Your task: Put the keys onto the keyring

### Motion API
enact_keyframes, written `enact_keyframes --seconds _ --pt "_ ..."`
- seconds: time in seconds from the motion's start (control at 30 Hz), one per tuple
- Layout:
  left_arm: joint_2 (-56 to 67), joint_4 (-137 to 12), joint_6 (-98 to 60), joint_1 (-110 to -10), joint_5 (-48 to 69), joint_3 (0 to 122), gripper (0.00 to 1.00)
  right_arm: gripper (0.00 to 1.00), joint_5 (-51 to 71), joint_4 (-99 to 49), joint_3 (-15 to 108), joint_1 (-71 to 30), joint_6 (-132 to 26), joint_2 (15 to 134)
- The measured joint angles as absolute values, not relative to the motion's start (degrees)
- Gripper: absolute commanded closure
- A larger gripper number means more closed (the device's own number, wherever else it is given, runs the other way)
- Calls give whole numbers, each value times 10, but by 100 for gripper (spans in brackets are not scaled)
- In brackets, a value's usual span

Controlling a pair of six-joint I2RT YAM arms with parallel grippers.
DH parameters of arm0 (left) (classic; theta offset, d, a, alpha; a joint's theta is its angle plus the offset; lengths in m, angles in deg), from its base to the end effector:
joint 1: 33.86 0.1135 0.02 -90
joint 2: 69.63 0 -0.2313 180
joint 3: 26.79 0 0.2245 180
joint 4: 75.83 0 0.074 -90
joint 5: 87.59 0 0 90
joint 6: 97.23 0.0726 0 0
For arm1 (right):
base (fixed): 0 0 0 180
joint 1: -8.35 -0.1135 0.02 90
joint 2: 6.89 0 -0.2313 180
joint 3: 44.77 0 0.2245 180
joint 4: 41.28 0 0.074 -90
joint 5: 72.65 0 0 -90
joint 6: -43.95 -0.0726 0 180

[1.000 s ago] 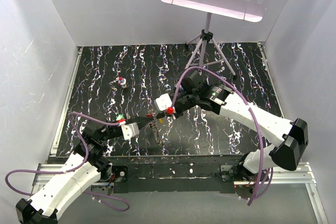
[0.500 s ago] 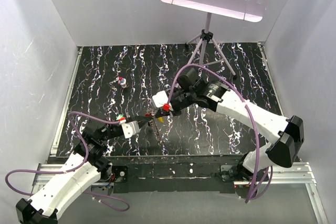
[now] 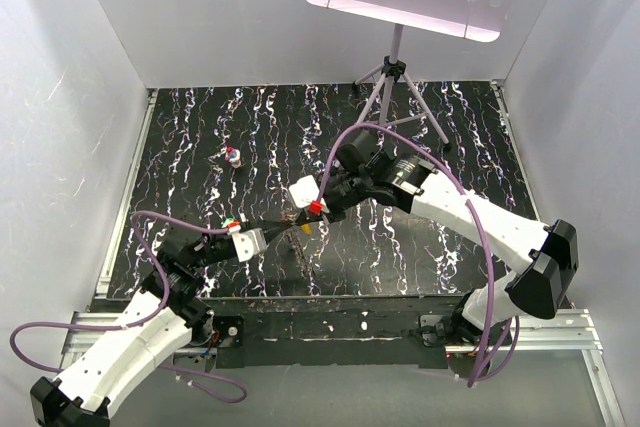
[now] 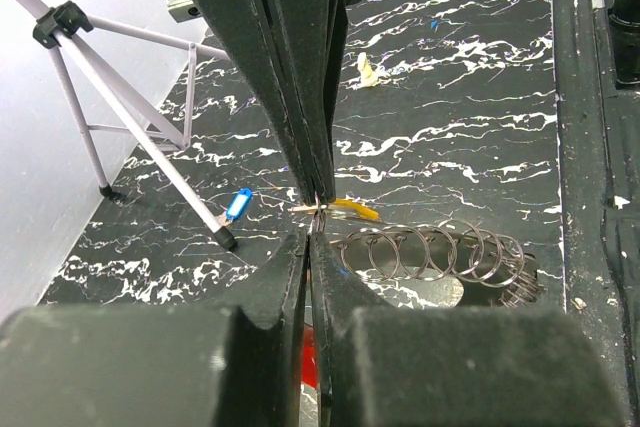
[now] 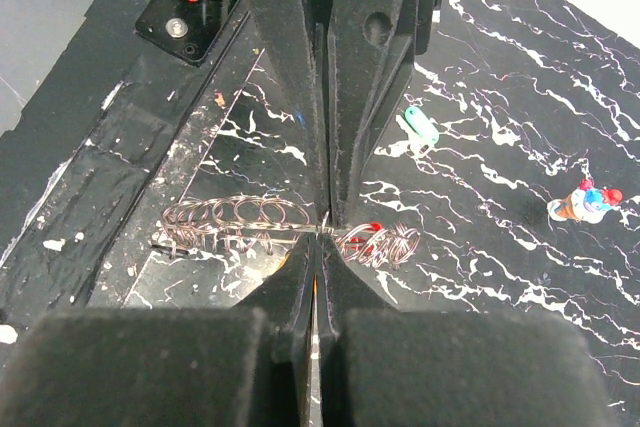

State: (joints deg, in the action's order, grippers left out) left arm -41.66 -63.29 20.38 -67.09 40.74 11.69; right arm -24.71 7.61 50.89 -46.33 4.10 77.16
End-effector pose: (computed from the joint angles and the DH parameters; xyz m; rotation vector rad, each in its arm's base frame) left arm 0.1153 -0.1294 0.2583 1.2316 1.0719 -0.6106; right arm 0.1440 0.2873 0.3113 -1.9212 0.9704 0.8537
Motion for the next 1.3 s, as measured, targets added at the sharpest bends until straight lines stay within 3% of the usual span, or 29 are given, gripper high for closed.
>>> enact_keyframes --seconds 1.3 --pt "-393 -603 170 -671 388 137 100 99 -221 90 509 -477 86 772"
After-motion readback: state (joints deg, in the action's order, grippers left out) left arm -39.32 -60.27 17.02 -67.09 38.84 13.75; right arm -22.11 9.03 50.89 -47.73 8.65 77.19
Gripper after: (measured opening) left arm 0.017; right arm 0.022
